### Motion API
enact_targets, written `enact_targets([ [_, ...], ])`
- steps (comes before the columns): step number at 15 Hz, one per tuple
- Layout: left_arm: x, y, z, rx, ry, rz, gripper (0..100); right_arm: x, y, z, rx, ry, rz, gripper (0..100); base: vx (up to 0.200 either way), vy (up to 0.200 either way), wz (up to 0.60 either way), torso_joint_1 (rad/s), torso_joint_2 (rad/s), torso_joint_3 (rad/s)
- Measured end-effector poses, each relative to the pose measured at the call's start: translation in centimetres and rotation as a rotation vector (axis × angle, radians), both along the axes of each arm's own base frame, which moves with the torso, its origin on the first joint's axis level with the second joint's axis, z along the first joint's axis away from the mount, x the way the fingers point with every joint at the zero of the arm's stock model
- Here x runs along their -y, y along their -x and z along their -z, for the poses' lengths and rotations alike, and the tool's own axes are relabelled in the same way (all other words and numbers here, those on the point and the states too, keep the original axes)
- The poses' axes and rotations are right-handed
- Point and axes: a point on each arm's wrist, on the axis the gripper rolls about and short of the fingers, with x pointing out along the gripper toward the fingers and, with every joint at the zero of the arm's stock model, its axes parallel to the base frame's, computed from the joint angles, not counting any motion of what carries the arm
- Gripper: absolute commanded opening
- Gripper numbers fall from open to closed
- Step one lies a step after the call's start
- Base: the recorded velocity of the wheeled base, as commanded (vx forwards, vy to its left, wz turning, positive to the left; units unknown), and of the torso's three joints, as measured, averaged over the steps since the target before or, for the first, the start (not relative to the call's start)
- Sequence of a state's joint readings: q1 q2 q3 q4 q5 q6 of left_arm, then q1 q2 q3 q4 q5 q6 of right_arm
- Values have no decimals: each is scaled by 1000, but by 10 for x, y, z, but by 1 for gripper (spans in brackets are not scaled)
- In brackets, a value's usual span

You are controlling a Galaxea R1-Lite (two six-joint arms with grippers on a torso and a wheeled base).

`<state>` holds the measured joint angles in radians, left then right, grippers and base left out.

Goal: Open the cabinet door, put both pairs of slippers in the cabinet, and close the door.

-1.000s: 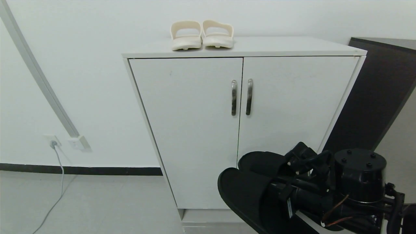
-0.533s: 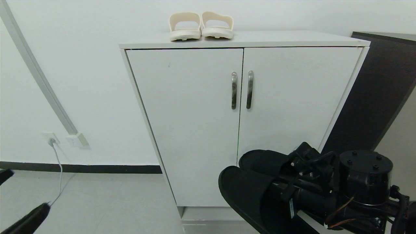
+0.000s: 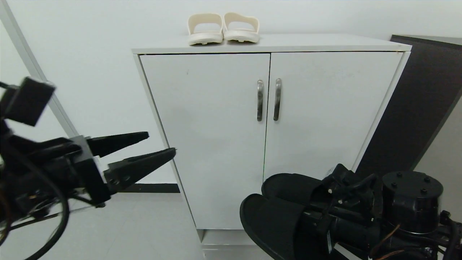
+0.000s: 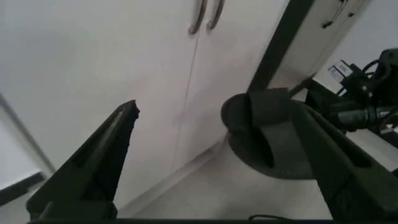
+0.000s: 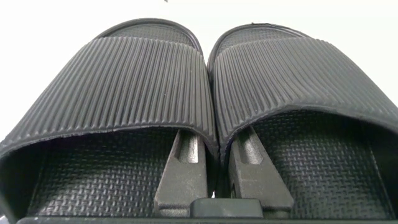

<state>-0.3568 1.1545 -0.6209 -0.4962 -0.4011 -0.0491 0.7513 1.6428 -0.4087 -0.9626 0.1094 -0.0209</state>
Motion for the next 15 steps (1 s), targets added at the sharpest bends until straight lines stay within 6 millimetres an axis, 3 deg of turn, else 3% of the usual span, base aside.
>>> enact_targets([
  [8,93,-63,-20,-41,60,312,100,1,7,-1,-1,-4,-29,0,0,0,0,0,0,0],
  [15,137,-110,-26,-143,156,457,100,1,7,-2,1,-6,-37,0,0,0,0,0,0,0],
])
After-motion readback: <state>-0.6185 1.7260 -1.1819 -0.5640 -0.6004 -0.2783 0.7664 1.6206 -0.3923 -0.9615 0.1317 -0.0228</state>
